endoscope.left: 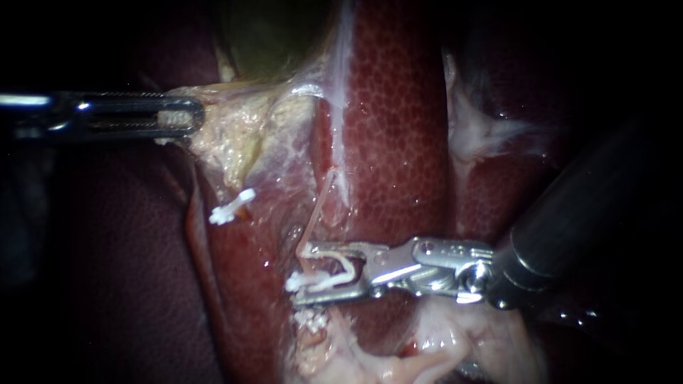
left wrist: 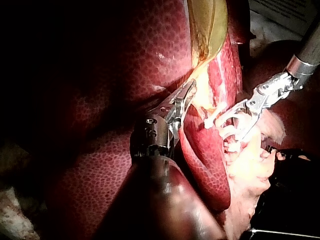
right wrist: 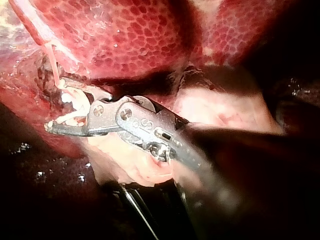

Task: Clipping third clip right tube

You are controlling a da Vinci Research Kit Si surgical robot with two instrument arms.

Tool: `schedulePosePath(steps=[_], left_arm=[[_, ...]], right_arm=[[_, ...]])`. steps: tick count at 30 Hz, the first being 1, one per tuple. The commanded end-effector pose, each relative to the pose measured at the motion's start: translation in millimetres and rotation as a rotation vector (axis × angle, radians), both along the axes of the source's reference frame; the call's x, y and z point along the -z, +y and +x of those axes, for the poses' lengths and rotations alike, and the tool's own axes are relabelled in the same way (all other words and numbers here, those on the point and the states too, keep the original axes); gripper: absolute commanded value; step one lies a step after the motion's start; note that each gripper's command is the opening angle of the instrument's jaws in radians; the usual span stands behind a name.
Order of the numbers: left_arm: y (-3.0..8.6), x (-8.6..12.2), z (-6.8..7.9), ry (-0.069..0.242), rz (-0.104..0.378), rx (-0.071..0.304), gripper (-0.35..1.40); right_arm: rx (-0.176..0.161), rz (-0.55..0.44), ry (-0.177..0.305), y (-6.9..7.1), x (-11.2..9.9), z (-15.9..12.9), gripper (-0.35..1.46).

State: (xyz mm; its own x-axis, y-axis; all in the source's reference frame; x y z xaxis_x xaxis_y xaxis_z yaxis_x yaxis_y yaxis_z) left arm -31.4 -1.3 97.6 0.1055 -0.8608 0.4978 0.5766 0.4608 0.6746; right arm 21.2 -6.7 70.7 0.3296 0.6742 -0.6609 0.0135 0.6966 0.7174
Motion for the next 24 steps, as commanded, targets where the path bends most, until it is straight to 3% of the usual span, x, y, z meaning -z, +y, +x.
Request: schedulePosePath(steps=[1, 24], left_arm=[[0.0, 0.0, 0.0, 0.000, 0.000, 0.000, -0.18], [0.0, 0.0, 0.0, 0.000, 0.000, 0.000, -0.18]], right_arm=[[0.001, 0.000, 0.001, 0.0, 0.0, 0.0, 0.56], [0.008, 0.008, 0.005, 0.1, 0.4, -0.5, 0.57]])
